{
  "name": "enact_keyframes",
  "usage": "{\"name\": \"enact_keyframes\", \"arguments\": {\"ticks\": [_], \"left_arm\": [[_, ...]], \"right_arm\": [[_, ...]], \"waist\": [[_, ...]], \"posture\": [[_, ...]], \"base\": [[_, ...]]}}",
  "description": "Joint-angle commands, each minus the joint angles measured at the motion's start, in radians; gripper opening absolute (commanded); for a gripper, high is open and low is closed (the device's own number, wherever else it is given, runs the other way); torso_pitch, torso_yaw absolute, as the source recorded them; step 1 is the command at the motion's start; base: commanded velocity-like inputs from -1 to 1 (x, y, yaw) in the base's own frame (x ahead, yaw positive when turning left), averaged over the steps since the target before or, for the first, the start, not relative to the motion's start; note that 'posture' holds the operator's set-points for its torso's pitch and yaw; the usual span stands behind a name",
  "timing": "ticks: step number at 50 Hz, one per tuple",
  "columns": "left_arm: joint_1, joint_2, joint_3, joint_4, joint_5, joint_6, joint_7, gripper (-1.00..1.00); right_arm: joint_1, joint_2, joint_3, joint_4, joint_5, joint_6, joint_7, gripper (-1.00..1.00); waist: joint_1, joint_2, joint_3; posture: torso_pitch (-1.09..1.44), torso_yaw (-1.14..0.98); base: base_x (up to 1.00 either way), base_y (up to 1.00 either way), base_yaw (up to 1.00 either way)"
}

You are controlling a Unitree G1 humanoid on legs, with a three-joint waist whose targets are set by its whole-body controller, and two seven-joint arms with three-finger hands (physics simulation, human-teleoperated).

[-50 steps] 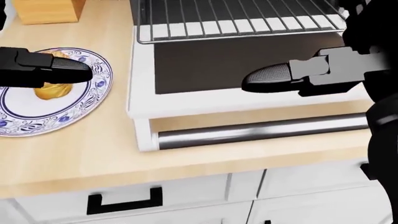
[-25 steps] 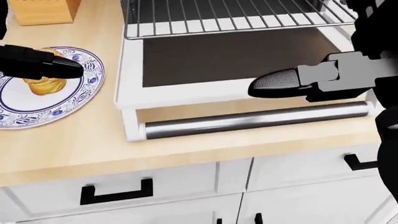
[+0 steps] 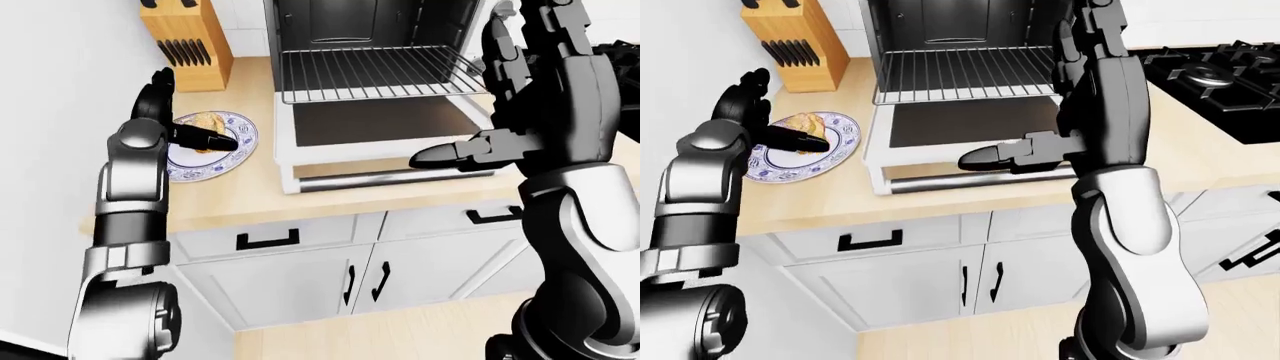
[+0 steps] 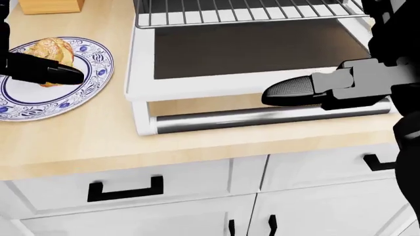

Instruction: Place the scone on the rack of the toaster oven.

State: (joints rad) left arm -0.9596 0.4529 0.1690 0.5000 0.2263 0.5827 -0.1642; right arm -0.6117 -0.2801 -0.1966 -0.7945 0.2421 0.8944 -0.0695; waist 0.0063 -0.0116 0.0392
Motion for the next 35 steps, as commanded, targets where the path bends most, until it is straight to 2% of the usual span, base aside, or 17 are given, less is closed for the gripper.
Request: {"name": "enact_keyframes", "arguments": {"ticks": [1,11,19,35], "left_arm": [[-0.034,0.017,0.009,-0.043,0.003,-0.051,0.012,1.0],[-0.042,0.024,0.011,0.011,-0.005,-0.078,0.012,1.0],[-0.05,0.023,0.007,0.118,-0.014,-0.145,0.03,1.0],[-0.04,0.033,0.009,0.168,-0.023,-0.175,0.04,1.0]], "right_arm": [[-0.027,-0.011,-0.017,-0.023,-0.003,-0.021,-0.001,1.0],[-0.021,-0.011,-0.014,-0.023,-0.004,-0.026,-0.002,1.0],[-0.01,-0.007,-0.016,-0.032,-0.007,-0.027,0.003,1.0],[-0.009,-0.007,-0.013,-0.037,-0.009,-0.024,0.004,1.0]], "waist": [[0.0,0.004,-0.03],[-0.002,0.005,-0.033],[-0.001,0.008,-0.038],[-0.005,0.009,-0.037]], "posture": [[0.0,0.0],[0.0,0.0],[0.0,0.0],[0.0,0.0]], "base": [[0.0,0.0,0.0],[0.0,0.0,0.0],[0.0,0.0,0.0],[0.0,0.0,0.0]]}}
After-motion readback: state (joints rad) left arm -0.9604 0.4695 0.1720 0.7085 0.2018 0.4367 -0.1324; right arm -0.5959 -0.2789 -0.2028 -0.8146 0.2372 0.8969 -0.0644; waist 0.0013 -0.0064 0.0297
